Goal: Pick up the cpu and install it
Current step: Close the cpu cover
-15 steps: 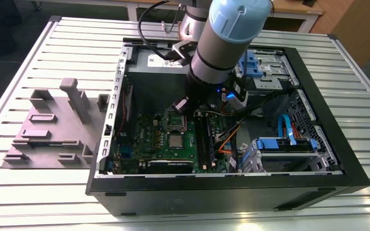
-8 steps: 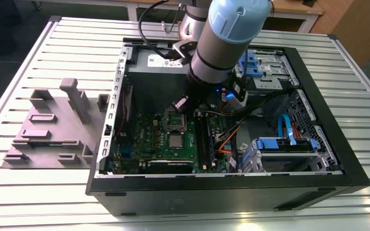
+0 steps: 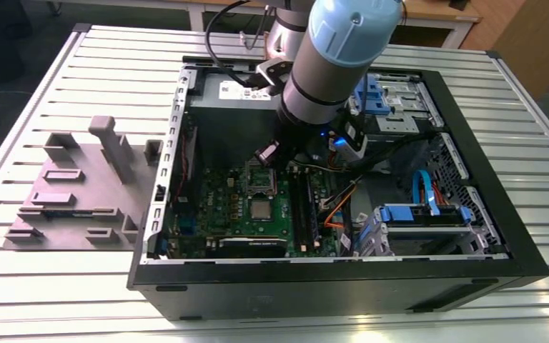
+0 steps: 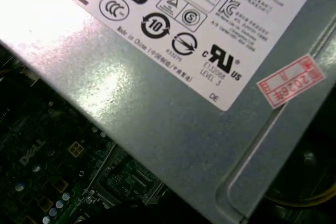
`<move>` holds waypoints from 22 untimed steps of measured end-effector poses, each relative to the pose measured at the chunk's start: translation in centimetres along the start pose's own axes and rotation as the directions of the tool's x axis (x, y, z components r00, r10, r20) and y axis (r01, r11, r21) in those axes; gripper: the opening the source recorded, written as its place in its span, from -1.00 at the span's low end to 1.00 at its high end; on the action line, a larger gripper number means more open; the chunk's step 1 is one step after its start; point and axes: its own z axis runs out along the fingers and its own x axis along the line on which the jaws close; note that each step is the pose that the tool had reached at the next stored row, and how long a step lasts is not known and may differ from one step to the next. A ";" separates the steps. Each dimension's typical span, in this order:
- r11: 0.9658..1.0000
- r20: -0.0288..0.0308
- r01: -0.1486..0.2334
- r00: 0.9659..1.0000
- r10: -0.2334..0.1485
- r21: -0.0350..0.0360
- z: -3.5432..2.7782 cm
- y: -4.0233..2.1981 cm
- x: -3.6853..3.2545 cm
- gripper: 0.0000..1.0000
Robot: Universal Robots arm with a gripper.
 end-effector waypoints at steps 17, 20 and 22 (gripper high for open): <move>0.999 -0.048 -0.015 0.999 0.014 -0.033 -0.37 -0.02 -0.13 -0.80; 0.998 -0.078 -0.023 0.997 0.019 -0.055 -0.39 -0.12 -0.26 -0.80; 0.998 -0.078 -0.023 0.997 0.019 -0.055 -0.39 -0.12 -0.26 -0.80</move>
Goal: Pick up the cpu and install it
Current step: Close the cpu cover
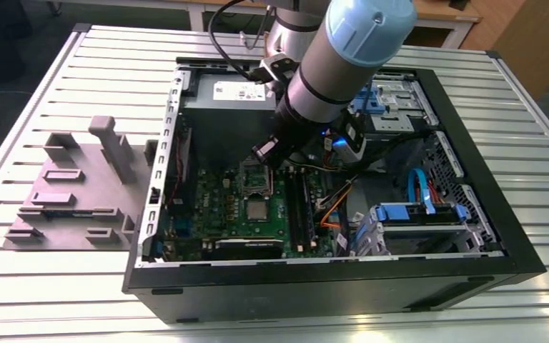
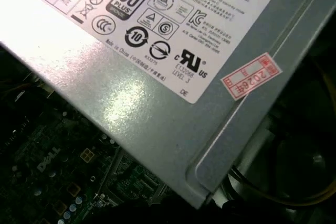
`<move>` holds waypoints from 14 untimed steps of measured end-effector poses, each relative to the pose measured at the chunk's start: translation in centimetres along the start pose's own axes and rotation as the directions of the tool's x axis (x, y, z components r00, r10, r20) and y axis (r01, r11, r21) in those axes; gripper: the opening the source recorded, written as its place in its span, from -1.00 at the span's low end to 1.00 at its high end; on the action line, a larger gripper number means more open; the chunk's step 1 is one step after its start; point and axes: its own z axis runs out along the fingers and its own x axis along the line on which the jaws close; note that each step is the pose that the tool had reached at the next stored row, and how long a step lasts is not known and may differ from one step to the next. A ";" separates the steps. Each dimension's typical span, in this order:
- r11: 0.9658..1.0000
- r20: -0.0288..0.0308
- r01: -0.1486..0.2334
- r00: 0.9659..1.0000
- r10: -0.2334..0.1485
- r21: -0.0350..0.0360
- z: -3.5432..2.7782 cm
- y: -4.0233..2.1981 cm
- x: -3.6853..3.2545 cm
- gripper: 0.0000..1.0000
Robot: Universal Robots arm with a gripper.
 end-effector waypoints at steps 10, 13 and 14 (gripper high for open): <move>1.000 -0.011 -0.002 1.000 0.002 -0.009 -0.68 0.00 -0.11 -0.80; 1.000 -0.019 -0.004 1.000 0.004 -0.015 -0.96 -0.07 -0.25 -0.80; 1.000 -0.022 -0.005 1.000 0.005 -0.017 -1.05 -0.11 -0.31 -0.80</move>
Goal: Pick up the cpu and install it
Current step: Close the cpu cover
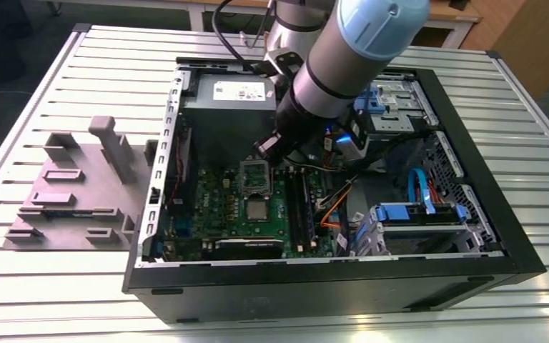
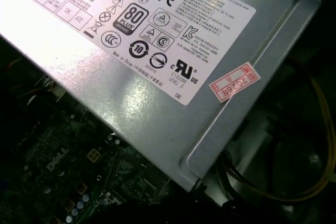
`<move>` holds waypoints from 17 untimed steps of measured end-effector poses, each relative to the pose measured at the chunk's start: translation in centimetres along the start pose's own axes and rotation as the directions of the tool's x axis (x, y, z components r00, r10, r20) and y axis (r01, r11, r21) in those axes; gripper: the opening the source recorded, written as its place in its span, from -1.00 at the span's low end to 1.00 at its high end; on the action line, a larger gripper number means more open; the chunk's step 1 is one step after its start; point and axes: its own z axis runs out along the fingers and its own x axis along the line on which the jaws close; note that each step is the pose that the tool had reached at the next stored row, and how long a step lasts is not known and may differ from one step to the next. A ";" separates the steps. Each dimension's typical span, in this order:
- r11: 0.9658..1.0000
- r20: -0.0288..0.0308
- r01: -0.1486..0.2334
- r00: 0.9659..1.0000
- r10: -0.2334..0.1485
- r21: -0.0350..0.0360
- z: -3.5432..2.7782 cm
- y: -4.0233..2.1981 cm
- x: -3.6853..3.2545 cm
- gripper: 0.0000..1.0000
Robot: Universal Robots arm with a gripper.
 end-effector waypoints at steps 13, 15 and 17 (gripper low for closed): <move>1.000 -0.021 -0.003 1.000 0.003 0.002 -0.25 -0.27 -0.40 -0.80; 1.000 -0.026 -0.001 1.000 0.001 0.001 -0.34 -0.32 -0.51 -0.80; 1.000 -0.029 0.001 1.000 -0.001 0.000 -0.43 -0.34 -0.57 -0.80</move>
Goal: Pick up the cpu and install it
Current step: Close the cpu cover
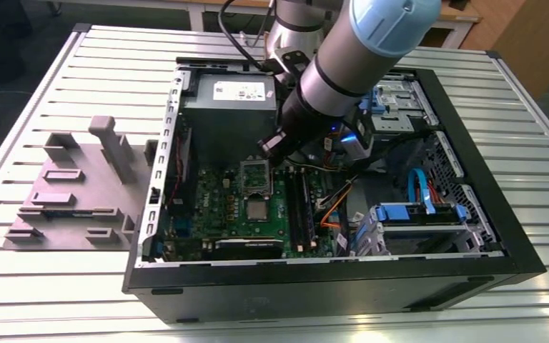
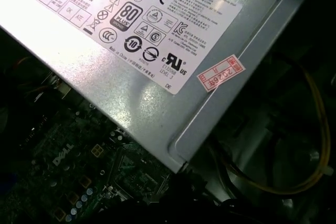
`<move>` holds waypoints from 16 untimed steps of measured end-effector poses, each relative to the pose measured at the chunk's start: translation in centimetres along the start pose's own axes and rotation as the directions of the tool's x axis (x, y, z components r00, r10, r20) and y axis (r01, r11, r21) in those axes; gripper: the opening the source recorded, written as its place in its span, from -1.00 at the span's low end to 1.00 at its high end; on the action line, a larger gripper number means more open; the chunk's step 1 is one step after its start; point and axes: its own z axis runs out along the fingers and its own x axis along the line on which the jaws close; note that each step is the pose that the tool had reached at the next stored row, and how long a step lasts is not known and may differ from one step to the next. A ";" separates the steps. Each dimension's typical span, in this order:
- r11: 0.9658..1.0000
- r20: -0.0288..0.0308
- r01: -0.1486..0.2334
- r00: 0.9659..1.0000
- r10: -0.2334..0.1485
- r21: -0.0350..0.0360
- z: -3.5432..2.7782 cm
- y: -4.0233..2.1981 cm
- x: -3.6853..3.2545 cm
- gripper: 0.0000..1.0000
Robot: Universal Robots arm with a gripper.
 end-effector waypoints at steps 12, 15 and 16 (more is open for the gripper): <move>0.997 -0.029 0.082 0.996 -0.081 0.013 -0.01 -0.02 -0.03 -0.80; 0.994 -0.036 0.104 0.994 -0.104 0.015 -0.03 -0.04 -0.06 -0.80; 0.994 -0.039 0.112 0.993 -0.112 0.016 -0.03 -0.05 -0.07 -0.80</move>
